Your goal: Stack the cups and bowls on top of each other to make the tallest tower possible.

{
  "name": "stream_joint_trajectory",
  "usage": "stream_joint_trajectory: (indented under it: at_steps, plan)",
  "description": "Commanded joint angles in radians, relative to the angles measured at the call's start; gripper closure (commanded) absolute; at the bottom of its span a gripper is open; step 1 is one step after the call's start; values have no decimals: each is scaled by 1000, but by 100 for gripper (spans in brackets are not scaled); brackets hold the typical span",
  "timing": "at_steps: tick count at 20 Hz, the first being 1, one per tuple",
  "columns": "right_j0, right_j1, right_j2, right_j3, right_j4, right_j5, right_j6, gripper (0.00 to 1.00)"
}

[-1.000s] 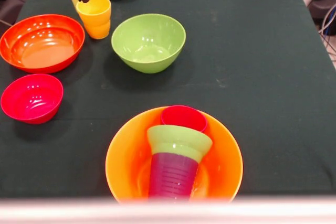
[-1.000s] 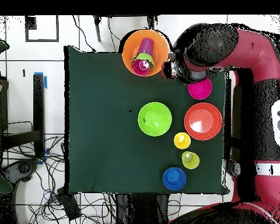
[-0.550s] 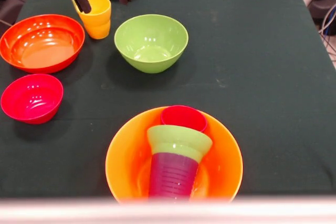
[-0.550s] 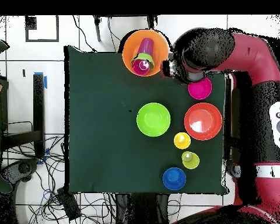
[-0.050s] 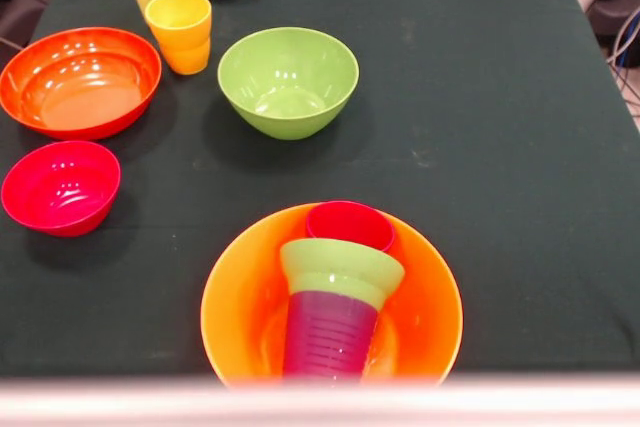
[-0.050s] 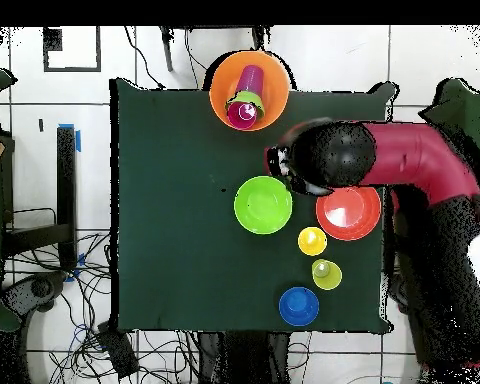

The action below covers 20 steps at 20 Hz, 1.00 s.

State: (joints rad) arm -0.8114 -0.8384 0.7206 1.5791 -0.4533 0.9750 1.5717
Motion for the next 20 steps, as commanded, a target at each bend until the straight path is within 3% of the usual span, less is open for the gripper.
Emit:
stream_joint_trajectory:
  at_steps: [1, 2, 3, 7, 13, 20]
  plan:
    - [48, -147, -148, 370, -61, -96, 152, 0]
    - [54, -147, -184, 398, -44, -93, 198, 0]
    - [44, -145, -197, 432, -52, -174, 220, 0]
    - [88, -96, -311, 453, -149, -304, 310, 0]
    - [126, -40, -403, 455, -209, -457, 335, 0]
    - [167, 23, -465, 442, -229, -527, 351, 0]
